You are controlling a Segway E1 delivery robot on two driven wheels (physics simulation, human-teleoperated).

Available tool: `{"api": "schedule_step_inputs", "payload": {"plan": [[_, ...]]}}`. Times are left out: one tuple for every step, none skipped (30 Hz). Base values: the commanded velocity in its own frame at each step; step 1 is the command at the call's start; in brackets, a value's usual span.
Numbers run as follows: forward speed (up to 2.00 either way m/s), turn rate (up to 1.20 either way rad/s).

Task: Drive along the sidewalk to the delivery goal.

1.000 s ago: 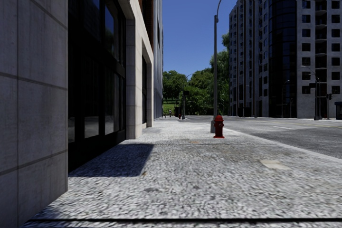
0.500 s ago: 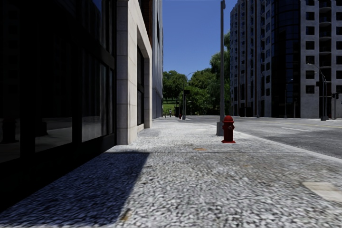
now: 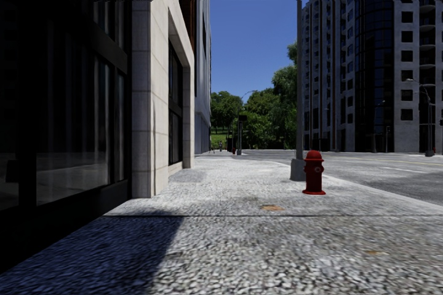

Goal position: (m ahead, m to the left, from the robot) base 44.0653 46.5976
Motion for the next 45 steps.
{"api": "schedule_step_inputs", "payload": {"plan": [[2.0, 0.0], [2.0, 0.0], [2.0, 0.0], [2.0, 0.0], [2.0, 0.0], [2.0, 0.0], [2.0, 0.0], [2.0, 0.0], [2.0, 0.0], [2.0, 0.0], [2.0, 0.0], [2.0, 0.0], [2.0, 0.0], [2.0, 0.0], [2.0, 0.0], [2.0, 0.0], [2.0, 0.0], [2.0, 0.0], [2.0, 0.0], [2.0, 0.0], [2.0, 0.0], [2.0, 0.0], [2.0, 0.0], [2.0, 0.0], [2.0, 0.0], [2.0, 0.0], [2.0, 0.0], [2.0, 0.0], [2.0, 0.0], [2.0, 0.0], [2.0, 0.0], [2.0, 0.0], [2.0, 0.0], [2.0, 0.0], [2.0, 0.0], [2.0, 0.0], [2.0, 0.0], [2.0, 0.0], [2.0, 0.0], [2.0, 0.0], [2.0, 0.0], [2.0, 0.0], [2.0, 0.0], [2.0, 0.0], [2.0, 0.0]]}}
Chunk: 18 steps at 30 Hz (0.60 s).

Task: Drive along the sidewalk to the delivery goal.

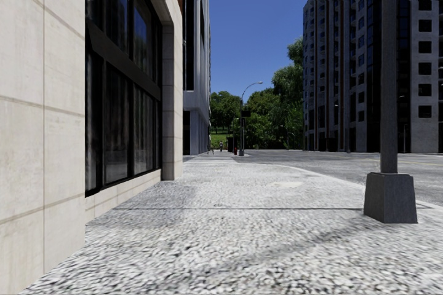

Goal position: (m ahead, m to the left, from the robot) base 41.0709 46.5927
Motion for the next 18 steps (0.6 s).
{"api": "schedule_step_inputs", "payload": {"plan": [[2.0, 0.0], [2.0, 0.0], [2.0, 0.0], [2.0, 0.0], [2.0, 0.0], [2.0, 0.0], [2.0, 0.0], [2.0, 0.0], [2.0, 0.0], [2.0, 0.0], [2.0, 0.0], [2.0, 0.0], [2.0, 0.0], [2.0, 0.0], [2.0, 0.0], [2.0, 0.0], [2.0, 0.0], [2.0, 0.0]]}}
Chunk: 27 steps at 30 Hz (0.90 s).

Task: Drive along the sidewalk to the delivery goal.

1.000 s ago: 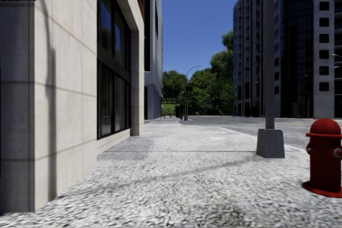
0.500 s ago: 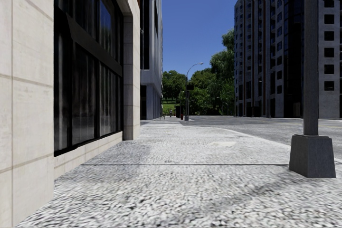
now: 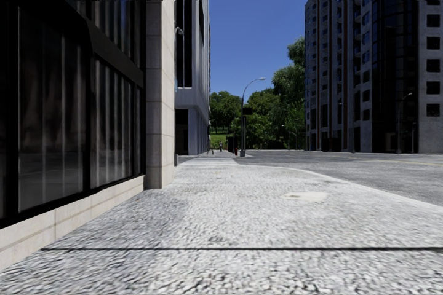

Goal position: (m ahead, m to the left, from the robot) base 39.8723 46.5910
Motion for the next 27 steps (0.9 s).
{"api": "schedule_step_inputs", "payload": {"plan": [[2.0, 0.0], [2.0, 0.0], [2.0, 0.0], [2.0, 0.0], [2.0, 0.0], [2.0, 0.0], [2.0, 0.0], [2.0, 0.0], [2.0, 0.0], [2.0, 0.0], [2.0, 0.0], [2.0, 0.0], [2.0, 0.0], [2.0, 0.0], [2.0, 0.0], [2.0, 0.0], [2.0, 0.0], [2.0, 0.0], [2.0, 0.0], [2.0, 0.0], [2.0, 0.0], [2.0, 0.0], [2.0, 0.0], [2.0, 0.0], [2.0, 0.0], [2.0, 0.0], [2.0, 0.0]]}}
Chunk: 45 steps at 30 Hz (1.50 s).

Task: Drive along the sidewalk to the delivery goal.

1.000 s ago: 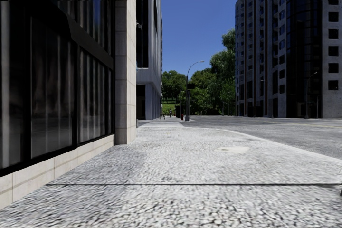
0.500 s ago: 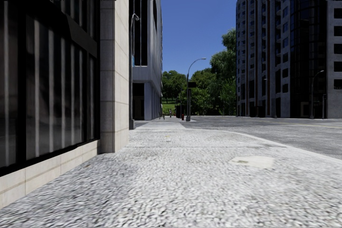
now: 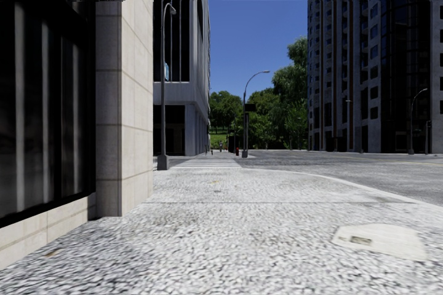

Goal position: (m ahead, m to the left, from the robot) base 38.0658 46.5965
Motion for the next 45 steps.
{"api": "schedule_step_inputs", "payload": {"plan": [[2.0, 0.0], [2.0, 0.0], [2.0, 0.0], [2.0, 0.0], [2.0, 0.0], [2.0, 0.0], [2.0, 0.0], [2.0, 0.0], [2.0, 0.0], [2.0, 0.0], [2.0, 0.0], [2.0, 0.0], [2.0, 0.0], [2.0, 0.0], [2.0, 0.0], [2.0, 0.0], [2.0, 0.0], [2.0, 0.0], [2.0, 0.0], [2.0, 0.0], [2.0, 0.0], [2.0, 0.0], [2.0, 0.0], [2.0, 0.0], [2.0, 0.0], [2.0, 0.0], [2.0, 0.0], [2.0, 0.0], [2.0, 0.0], [2.0, 0.0], [2.0, 0.0], [2.0, 0.0], [2.0, 0.0], [2.0, 0.0], [2.0, 0.0], [2.0, 0.0], [2.0, 0.0], [2.0, 0.0], [2.0, 0.0], [2.0, 0.0], [2.0, 0.0], [2.0, 0.0], [2.0, 0.0], [2.0, 0.0], [2.0, 0.0]]}}
